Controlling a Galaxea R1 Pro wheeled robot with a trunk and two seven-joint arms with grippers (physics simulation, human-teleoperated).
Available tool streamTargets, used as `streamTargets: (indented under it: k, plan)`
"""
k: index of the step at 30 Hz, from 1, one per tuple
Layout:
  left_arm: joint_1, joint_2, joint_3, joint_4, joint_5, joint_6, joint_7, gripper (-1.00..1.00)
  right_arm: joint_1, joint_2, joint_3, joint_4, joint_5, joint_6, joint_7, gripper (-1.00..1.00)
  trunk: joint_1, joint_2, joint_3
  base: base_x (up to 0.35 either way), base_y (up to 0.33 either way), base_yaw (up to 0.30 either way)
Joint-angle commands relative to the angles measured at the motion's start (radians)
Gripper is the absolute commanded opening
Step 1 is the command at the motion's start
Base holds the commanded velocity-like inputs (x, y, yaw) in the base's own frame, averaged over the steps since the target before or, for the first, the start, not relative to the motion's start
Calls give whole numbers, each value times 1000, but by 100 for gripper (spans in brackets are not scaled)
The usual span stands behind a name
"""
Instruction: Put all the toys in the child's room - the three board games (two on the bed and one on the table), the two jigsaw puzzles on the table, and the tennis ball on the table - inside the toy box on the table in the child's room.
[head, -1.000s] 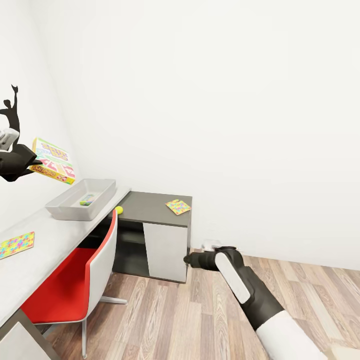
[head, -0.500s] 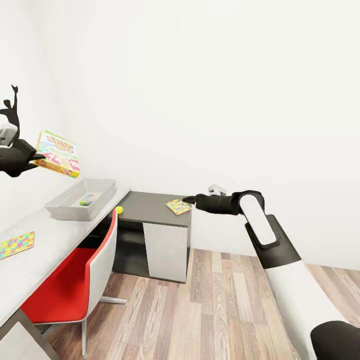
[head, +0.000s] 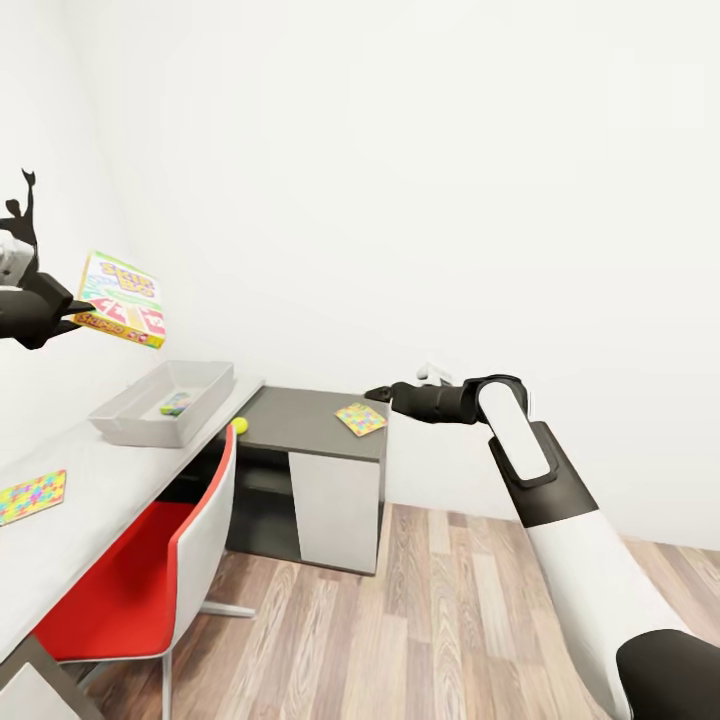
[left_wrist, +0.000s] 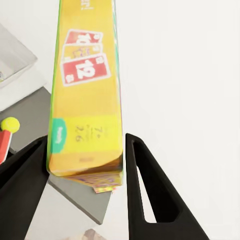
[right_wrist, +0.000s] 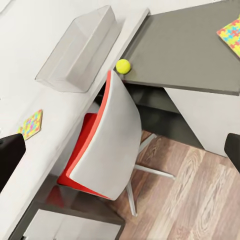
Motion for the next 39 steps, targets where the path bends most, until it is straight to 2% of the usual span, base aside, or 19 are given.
streamTargets:
  k: [1, 7, 15, 29, 33, 39]
  plan:
    - [-1, 0, 0, -1, 11, 2, 10, -100, -1, 0, 1, -1, -9, 2, -10, 100, 1, -1, -1, 272, -70, 186]
    - [-1, 0, -3, -1, 11, 3, 10, -100, -1, 2, 7, -5, -9, 2, -10, 100, 1, -1, 4, 211, -193, 229]
    - [-1, 0, -6, -1, 11, 3, 10, -100, -2, 3, 6, -7, -9, 2, -11, 100, 1, -1, 10, 39, -202, 248]
    - [1, 0, -16, -3, 9, -1, 13, -100, -4, 2, 2, -7, -9, 2, -10, 100, 1, -1, 20, 49, -46, 253]
    - [2, 0, -17, -4, 8, -2, 14, -100, -4, 1, -1, -9, -8, 2, -10, 100, -15, 27, 33, 1, -1, 68]
    - [2, -1, -41, -4, 8, -5, 16, -100, -3, 1, -2, -10, -8, 2, -10, 100, -38, 69, 50, 0, 0, 11]
